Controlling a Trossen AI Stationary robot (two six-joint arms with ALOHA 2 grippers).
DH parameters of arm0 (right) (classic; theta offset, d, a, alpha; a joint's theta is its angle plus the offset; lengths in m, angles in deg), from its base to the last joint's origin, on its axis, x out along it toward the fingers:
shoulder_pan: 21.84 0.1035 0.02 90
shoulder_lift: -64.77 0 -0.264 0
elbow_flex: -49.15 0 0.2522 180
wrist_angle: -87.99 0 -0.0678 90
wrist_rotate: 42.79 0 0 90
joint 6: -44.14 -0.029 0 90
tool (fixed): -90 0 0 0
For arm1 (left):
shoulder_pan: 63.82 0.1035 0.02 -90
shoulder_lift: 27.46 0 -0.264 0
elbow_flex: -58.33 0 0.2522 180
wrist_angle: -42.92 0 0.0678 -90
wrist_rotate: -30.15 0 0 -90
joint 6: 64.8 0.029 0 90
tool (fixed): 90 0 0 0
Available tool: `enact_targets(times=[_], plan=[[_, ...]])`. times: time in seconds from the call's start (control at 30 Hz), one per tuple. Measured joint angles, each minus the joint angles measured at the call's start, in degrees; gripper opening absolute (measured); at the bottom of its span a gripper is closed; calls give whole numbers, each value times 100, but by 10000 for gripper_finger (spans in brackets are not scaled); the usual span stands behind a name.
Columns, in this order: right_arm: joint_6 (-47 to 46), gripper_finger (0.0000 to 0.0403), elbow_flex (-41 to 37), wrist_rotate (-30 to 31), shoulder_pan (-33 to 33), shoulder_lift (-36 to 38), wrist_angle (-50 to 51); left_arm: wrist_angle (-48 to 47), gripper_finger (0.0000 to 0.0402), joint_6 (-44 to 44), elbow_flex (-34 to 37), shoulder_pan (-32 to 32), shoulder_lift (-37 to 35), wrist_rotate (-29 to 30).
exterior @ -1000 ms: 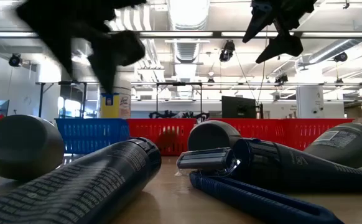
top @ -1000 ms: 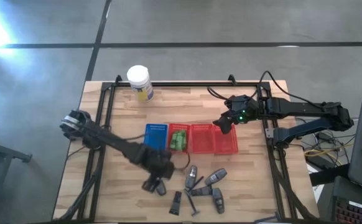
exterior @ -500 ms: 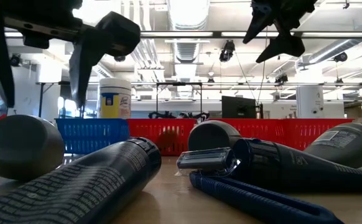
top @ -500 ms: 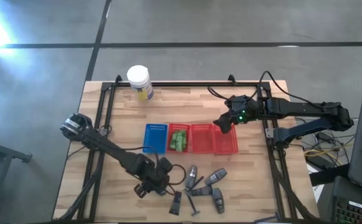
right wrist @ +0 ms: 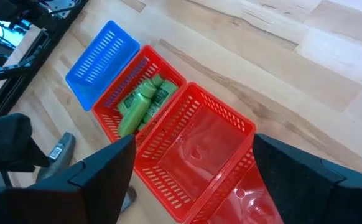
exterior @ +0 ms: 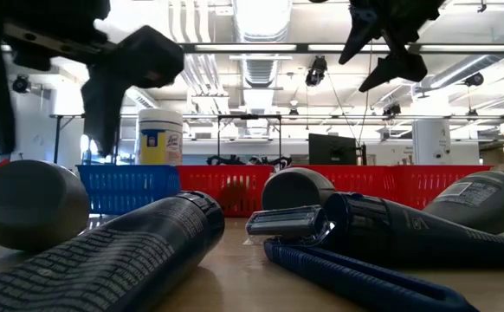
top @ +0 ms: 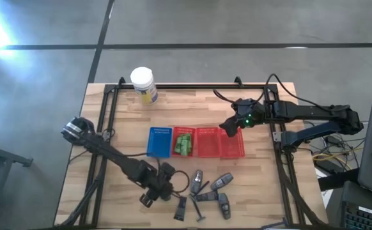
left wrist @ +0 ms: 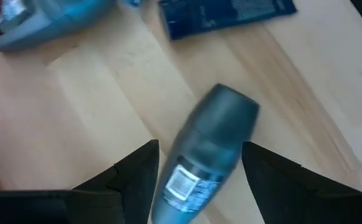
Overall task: Pick & Place Travel size toiletries
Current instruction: Put the gray deodorant into the right red basket
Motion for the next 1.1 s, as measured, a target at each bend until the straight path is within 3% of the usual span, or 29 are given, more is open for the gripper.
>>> enact_targets(times=[0.47,0.77,1.1], plan=[[-154,338,-277,-12,0,0,7,548,234,-170,111,-87,-8,47],[-157,310,-277,-12,0,0,-13,389,234,853,128,-258,-8,6],[-218,303,-277,-25,0,0,-21,812,234,994,399,-243,-1,38]])
